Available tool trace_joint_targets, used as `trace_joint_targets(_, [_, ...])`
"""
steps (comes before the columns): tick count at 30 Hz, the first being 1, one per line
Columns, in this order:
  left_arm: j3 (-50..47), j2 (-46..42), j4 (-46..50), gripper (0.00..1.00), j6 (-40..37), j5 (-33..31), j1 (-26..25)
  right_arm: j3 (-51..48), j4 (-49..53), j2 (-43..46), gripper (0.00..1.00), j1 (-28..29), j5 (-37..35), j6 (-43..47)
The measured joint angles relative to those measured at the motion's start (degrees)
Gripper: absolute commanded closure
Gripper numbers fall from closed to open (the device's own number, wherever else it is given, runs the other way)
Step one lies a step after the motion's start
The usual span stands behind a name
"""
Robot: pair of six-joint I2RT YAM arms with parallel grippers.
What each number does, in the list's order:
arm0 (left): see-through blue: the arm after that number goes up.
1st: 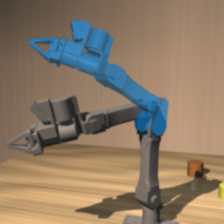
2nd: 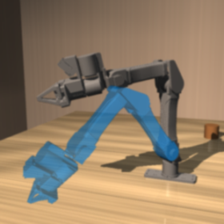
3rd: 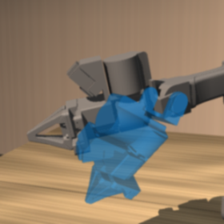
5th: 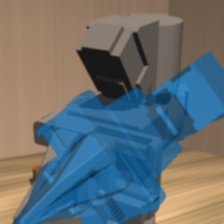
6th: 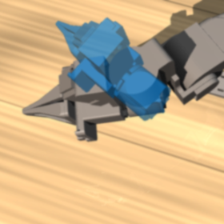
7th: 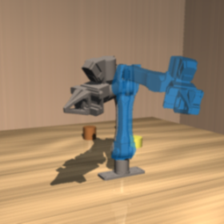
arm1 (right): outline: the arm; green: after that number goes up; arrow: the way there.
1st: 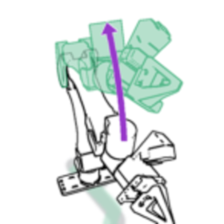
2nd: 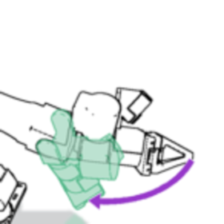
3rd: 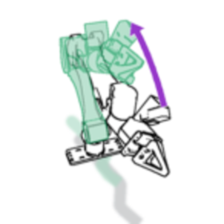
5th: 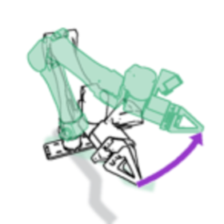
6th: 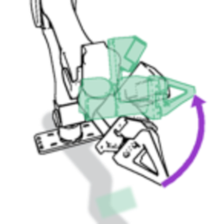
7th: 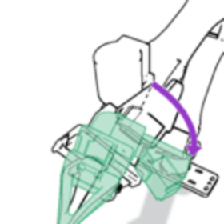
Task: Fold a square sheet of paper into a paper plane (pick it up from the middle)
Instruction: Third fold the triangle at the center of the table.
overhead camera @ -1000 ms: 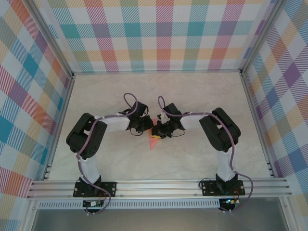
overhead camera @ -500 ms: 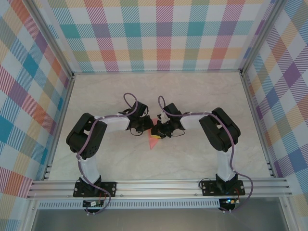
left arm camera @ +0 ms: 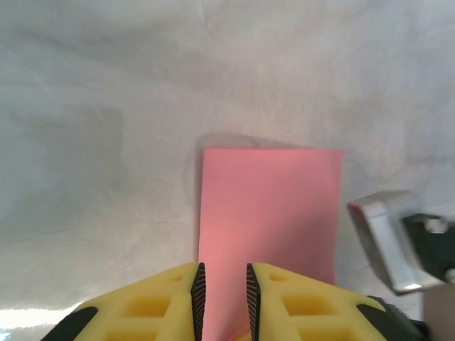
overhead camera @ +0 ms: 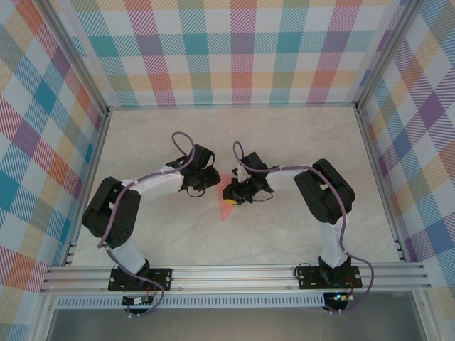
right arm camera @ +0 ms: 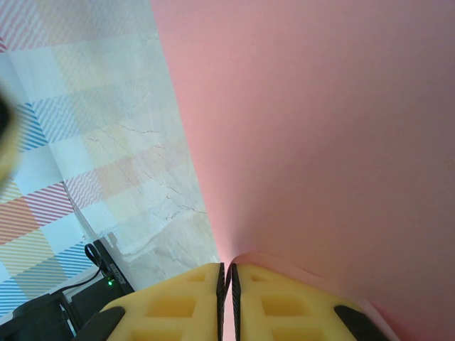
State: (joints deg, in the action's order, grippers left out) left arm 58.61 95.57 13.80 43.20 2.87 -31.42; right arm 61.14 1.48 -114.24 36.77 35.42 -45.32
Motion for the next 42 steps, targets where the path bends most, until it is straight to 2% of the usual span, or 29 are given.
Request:
trace_joint_targets(6, [-5.07, -7.45, 0.26, 0.74, 1.44, -2.58, 0.24, 0.55, -0.57, 0.07, 0.67, 0.07, 0.28, 0.76])
trace_joint_targets(11, [-9.57, -10.43, 2.45, 0.75, 2.56, -3.02, 0.24, 0.79, -0.66, 0.17, 0.65, 0.24, 0.22, 0.83])
trace_joint_targets(19, [-13.42, -14.91, 1.77, 0.79, 3.45, -0.42, 0.24, 0.61, -0.09, 0.15, 0.82, 0.39, -2.03, 1.29])
trace_joint_targets(25, [-16.15, -15.06, -2.25, 0.80, 3.74, 5.70, -1.07, 0.63, 0.55, 0.17, 0.83, 0.61, -3.63, 1.27])
trace_joint_targets(32, [-16.81, -12.15, -9.68, 0.83, 5.35, 10.91, -6.34, 1.07, 1.86, 0.33, 0.87, 1.11, -5.64, 1.22])
trace_joint_targets(42, [-16.76, -5.16, -12.28, 0.84, 6.78, 10.99, -9.77, 2.10, 4.13, 0.37, 0.87, 1.33, -8.00, 0.59])
